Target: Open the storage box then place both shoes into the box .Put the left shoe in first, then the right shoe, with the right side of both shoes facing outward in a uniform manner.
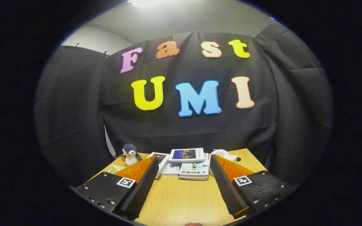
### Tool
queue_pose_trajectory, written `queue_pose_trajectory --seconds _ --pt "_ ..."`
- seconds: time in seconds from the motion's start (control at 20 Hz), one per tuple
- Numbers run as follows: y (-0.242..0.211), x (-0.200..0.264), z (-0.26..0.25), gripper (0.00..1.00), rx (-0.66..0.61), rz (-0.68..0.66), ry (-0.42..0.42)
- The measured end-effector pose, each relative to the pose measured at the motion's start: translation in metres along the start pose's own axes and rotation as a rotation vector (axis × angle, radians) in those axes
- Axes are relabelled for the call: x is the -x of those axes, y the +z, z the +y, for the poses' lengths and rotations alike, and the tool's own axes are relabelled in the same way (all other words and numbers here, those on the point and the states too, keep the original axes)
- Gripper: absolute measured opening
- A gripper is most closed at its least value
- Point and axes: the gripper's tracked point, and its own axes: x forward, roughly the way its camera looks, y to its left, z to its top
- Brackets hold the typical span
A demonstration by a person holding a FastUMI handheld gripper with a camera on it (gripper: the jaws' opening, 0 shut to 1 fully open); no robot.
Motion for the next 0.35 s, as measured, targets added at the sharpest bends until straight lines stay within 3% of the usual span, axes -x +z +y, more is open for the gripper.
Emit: queue_pose_trajectory --seconds 0.35 --pt "0.0047 -0.0007 0.0082 0.98 -0.005 -0.028 0.019"
